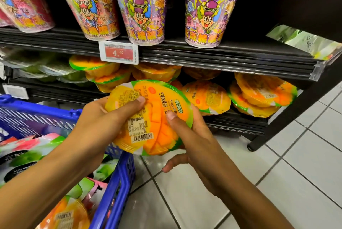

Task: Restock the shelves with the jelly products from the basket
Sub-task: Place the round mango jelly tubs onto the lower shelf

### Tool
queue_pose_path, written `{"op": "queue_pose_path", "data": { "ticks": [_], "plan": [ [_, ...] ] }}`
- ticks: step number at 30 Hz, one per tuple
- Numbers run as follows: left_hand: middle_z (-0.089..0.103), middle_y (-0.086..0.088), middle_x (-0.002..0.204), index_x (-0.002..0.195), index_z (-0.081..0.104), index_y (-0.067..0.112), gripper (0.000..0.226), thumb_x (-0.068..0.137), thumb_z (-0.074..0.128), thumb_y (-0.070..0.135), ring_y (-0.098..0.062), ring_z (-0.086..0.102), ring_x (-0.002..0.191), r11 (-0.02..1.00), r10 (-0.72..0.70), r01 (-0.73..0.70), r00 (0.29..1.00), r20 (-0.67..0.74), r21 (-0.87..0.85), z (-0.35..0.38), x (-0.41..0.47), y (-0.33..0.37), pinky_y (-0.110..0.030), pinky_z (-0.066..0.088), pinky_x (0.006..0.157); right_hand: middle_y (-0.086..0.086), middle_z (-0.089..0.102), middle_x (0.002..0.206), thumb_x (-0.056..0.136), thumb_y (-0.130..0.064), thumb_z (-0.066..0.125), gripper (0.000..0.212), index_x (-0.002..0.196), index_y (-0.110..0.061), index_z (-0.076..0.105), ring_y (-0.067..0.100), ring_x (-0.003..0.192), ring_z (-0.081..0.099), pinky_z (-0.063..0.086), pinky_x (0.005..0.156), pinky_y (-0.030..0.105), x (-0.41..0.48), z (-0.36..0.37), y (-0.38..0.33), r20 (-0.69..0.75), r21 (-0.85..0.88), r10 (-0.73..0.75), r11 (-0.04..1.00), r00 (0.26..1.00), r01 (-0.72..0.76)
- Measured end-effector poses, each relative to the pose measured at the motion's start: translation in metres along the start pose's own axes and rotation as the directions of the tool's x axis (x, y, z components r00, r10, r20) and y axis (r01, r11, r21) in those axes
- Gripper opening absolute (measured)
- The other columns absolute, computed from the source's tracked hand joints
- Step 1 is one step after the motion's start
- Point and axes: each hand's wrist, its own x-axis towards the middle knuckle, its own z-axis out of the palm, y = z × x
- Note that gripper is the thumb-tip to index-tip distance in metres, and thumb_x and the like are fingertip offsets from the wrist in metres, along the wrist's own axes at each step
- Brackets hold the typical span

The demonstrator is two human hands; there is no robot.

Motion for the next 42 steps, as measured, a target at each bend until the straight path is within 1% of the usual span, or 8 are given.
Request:
{"op": "queue_pose_path", "data": {
  "ticks": [4, 6, 9, 18, 24, 30, 35, 42],
  "plan": [
    [0.077, -0.006, 0.091, 0.099, 0.072, 0.014, 0.028, 0.090, 0.061, 0.037, -0.021, 0.075, 0.083, 0.996, -0.051, 0.050, 0.999, 0.008, 0.075, 0.000, 0.005, 0.001, -0.034, 0.058, 0.069, 0.004, 0.075, 0.103, 0.088, -0.035, 0.060, 0.033, 0.120, -0.030, 0.056, 0.032, 0.082, 0.074, 0.059, 0.055, 0.036, 0.005, 0.001, 0.002, -0.009, 0.244, 0.072, 0.967, 0.997, -0.068],
    [0.077, -0.007, 0.086, 0.092, 0.073, 0.013, 0.032, 0.097, 0.051, 0.036, -0.019, 0.073, 0.076, 0.994, -0.011, 0.014, 1.000, -0.027, 0.110, -0.005, 0.008, 0.004, -0.031, 0.058, 0.058, 0.007, 0.075, 0.102, 0.087, -0.033, 0.058, 0.034, 0.119, -0.024, 0.056, 0.032, 0.081, 0.074, 0.059, 0.057, 0.037, 0.006, -0.001, 0.003, -0.068, 0.296, 0.041, 0.955, 0.997, -0.019],
    [0.077, 0.002, 0.083, 0.091, 0.074, 0.017, 0.034, 0.100, 0.044, 0.029, -0.013, 0.064, 0.073, 0.961, 0.135, -0.113, 0.989, -0.068, 0.252, -0.015, 0.012, 0.009, -0.018, 0.049, 0.043, 0.009, 0.071, 0.112, 0.090, -0.031, 0.057, 0.037, 0.126, -0.022, 0.053, 0.029, 0.086, 0.074, 0.060, 0.060, 0.040, 0.009, -0.013, 0.001, -0.221, 0.285, -0.017, 0.955, 0.975, 0.081],
    [0.073, 0.004, 0.072, 0.088, 0.072, 0.012, 0.028, 0.097, 0.047, 0.003, -0.002, 0.059, 0.062, 0.956, 0.156, -0.146, 0.987, -0.020, 0.254, -0.015, 0.011, -0.010, -0.012, 0.046, 0.049, 0.008, 0.060, 0.127, 0.099, -0.020, 0.054, 0.031, 0.128, -0.021, 0.047, 0.029, 0.104, 0.068, 0.061, 0.072, 0.038, 0.033, -0.065, -0.013, -0.485, 0.220, -0.099, 0.948, 0.869, 0.231],
    [0.073, 0.004, 0.074, 0.088, 0.073, 0.017, 0.028, 0.096, 0.049, 0.004, 0.000, 0.055, 0.062, 0.944, 0.161, -0.159, 0.987, 0.017, 0.289, -0.009, 0.016, -0.015, -0.014, 0.048, 0.056, 0.015, 0.064, 0.119, 0.099, -0.026, 0.055, 0.039, 0.133, -0.017, 0.041, 0.032, 0.085, 0.074, 0.061, 0.074, 0.033, 0.049, -0.083, -0.014, -0.491, 0.143, -0.063, 0.978, 0.869, 0.152],
    [0.074, 0.003, 0.076, 0.087, 0.073, 0.016, 0.032, 0.095, 0.047, -0.001, 0.000, 0.059, 0.064, 0.936, 0.205, -0.203, 0.978, 0.023, 0.289, -0.019, 0.015, -0.019, -0.013, 0.049, 0.054, 0.025, 0.070, 0.093, 0.101, -0.029, 0.050, 0.036, 0.127, -0.004, 0.045, 0.032, 0.065, 0.074, 0.057, 0.050, 0.026, 0.057, -0.096, -0.014, -0.557, -0.145, -0.099, 0.989, 0.825, 0.021],
    [0.073, 0.000, 0.077, 0.086, 0.073, 0.015, 0.032, 0.094, 0.048, -0.002, -0.004, 0.059, 0.065, 0.932, 0.212, -0.212, 0.977, 0.034, 0.293, -0.027, 0.011, -0.024, -0.013, 0.048, 0.054, 0.020, 0.067, 0.110, 0.100, -0.022, 0.052, 0.034, 0.129, -0.006, 0.046, 0.028, 0.073, 0.075, 0.057, 0.055, 0.021, 0.057, -0.093, -0.012, -0.523, -0.047, -0.123, 0.992, 0.843, 0.115],
    [0.074, -0.001, 0.080, 0.088, 0.073, 0.016, 0.031, 0.094, 0.048, -0.001, -0.003, 0.060, 0.066, 0.921, 0.188, -0.205, 0.979, 0.081, 0.332, -0.041, 0.005, -0.030, -0.015, 0.048, 0.059, 0.008, 0.070, 0.099, 0.099, -0.021, 0.052, 0.025, 0.121, -0.011, 0.045, 0.023, 0.081, 0.075, 0.060, 0.067, 0.025, 0.048, -0.075, -0.010, -0.502, 0.089, -0.118, 0.978, 0.857, 0.187]
  ]
}}
